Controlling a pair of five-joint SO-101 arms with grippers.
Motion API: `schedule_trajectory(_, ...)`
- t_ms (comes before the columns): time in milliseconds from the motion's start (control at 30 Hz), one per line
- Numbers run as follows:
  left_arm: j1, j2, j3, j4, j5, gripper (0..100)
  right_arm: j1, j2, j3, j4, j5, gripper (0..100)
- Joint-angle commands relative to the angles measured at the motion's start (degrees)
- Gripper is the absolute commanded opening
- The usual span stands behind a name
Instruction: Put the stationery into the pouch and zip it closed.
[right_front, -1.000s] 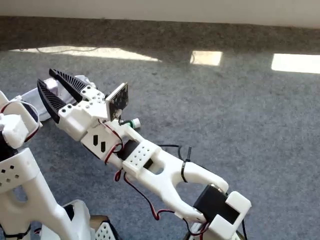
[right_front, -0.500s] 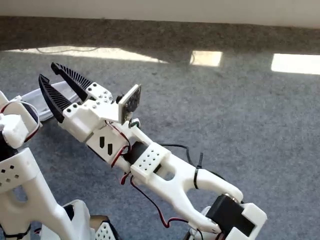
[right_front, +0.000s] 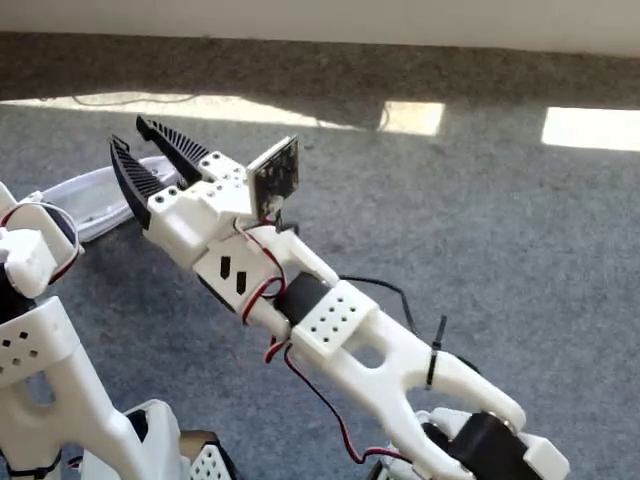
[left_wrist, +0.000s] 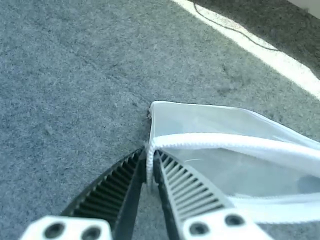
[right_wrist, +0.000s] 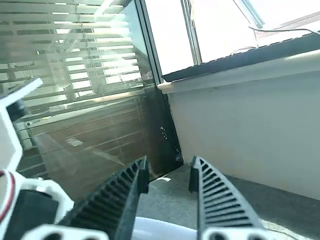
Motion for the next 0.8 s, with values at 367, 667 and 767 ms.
schedule_trajectory(367, 0.4, 0.9, 0.7, -0.9, 0.2, 1, 4.1, -21.8, 0.7, 36.3, -0.8, 12.7)
schedule_trajectory(667, -7.1, 0.9, 0.0, -1.8, 0.2, 1, 9.2, -23.3, 8.0, 46.7, -15.9, 13.0)
schedule_trajectory(767, -10.1, 0.9, -0.1, -2.2, 0.2, 1, 9.0, -20.3, 8.0, 50.7, -16.3, 13.0)
